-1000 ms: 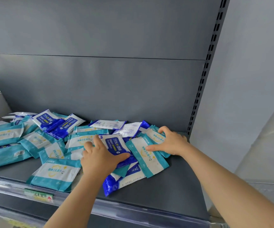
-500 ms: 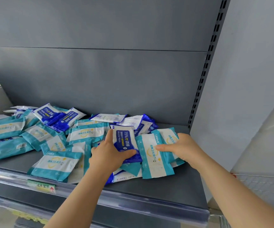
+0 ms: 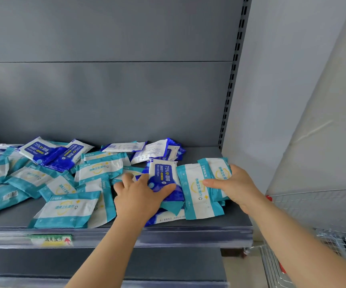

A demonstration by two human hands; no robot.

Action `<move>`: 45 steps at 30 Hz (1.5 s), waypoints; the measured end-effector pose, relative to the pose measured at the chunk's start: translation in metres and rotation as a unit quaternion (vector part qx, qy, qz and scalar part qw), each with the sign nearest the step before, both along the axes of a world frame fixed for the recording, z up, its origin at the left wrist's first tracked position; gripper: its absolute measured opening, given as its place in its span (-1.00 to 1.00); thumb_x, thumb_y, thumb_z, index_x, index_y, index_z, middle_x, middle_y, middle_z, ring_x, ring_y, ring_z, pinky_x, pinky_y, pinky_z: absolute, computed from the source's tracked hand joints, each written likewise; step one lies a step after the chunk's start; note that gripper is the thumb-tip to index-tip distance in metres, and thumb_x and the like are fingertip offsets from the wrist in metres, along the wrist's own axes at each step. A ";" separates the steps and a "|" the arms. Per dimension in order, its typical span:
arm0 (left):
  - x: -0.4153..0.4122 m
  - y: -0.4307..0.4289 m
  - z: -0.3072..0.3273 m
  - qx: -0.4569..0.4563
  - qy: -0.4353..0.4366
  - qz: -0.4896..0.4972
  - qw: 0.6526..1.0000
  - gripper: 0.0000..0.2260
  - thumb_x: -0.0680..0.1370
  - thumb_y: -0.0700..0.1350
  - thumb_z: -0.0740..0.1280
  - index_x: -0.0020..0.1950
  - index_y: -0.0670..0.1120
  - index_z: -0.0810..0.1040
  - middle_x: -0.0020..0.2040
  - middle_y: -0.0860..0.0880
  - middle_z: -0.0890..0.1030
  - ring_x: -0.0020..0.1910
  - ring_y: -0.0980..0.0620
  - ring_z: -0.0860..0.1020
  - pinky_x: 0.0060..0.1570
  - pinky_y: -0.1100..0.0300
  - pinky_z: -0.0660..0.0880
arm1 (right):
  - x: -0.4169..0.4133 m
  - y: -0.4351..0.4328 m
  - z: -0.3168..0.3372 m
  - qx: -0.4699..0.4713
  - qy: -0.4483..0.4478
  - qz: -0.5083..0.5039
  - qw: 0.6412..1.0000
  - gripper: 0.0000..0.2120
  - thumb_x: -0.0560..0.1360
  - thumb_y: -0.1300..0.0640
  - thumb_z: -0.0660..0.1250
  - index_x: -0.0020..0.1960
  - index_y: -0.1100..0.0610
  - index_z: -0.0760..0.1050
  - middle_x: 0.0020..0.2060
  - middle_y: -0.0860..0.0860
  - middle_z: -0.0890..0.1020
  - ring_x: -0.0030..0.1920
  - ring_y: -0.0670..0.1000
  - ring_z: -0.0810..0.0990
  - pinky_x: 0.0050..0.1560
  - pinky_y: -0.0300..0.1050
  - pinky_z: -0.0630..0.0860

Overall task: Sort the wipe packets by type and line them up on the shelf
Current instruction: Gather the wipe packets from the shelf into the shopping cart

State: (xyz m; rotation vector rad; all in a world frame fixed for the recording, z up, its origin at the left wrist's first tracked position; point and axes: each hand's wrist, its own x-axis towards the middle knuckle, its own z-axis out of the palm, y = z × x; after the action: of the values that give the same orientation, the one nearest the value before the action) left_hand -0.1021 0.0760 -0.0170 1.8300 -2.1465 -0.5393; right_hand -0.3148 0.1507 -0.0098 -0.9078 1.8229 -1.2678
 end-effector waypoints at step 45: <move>-0.290 0.145 0.001 0.270 0.509 -0.192 0.794 -0.53 0.40 -0.18 0.51 0.17 0.15 0.39 0.02 0.12 0.53 -0.09 0.05 0.63 -0.36 0.22 0.61 | -0.224 0.210 0.002 -0.098 -0.182 -0.194 0.959 -0.59 0.40 0.19 0.47 0.22 0.06 0.47 0.04 0.08 0.68 0.01 0.10 0.68 -0.07 0.05 0.63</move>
State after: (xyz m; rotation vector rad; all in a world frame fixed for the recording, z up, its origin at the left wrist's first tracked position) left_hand -0.3924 0.2206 -0.0162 0.8082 -1.5855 -1.8655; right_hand -0.5392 0.3610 -0.0079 -0.3803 1.6434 -1.7540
